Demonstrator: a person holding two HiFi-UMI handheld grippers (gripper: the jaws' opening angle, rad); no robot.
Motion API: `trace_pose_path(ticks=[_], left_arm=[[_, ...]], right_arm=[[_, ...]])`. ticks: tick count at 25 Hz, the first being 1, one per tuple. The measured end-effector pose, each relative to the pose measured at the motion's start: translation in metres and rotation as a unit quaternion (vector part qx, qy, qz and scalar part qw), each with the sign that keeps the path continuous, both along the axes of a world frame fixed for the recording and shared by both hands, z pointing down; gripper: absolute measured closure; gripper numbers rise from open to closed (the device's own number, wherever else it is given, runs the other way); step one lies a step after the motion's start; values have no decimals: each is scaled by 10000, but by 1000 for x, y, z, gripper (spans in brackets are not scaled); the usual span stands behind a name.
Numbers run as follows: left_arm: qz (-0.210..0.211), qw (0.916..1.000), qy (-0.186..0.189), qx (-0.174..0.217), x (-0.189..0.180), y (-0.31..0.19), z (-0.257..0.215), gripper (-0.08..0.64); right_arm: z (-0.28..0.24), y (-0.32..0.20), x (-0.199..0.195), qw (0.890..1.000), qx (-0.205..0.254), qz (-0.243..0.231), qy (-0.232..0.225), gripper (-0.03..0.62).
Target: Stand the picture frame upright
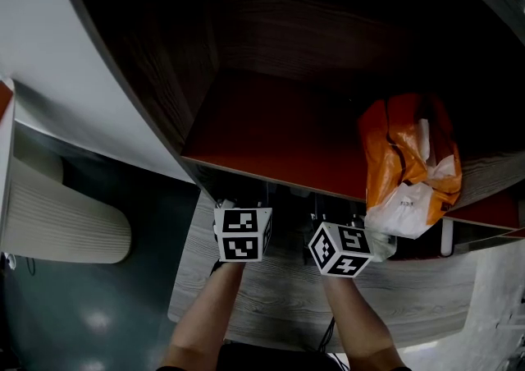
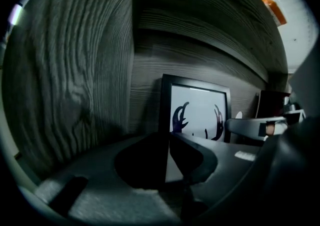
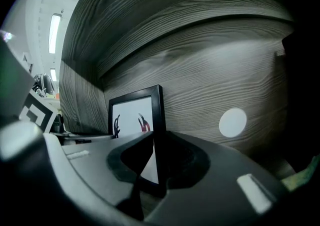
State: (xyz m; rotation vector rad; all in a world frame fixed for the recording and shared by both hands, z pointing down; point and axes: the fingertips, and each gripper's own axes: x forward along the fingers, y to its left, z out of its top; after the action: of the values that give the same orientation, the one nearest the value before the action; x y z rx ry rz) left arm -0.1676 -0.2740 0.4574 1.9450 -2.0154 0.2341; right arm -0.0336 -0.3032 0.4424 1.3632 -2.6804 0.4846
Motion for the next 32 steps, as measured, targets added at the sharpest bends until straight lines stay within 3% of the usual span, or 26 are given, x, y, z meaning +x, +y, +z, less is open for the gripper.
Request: trace_pose_path(ticks=[14, 32], left_arm=[[-9, 9999, -117, -23, 1, 0, -1, 495], [-64, 9998, -178, -26, 2, 10, -3, 465]], right_arm=[[0, 2, -3, 9998, 62, -141, 133, 518], [-1, 6, 0, 9996, 42, -108, 249, 454]])
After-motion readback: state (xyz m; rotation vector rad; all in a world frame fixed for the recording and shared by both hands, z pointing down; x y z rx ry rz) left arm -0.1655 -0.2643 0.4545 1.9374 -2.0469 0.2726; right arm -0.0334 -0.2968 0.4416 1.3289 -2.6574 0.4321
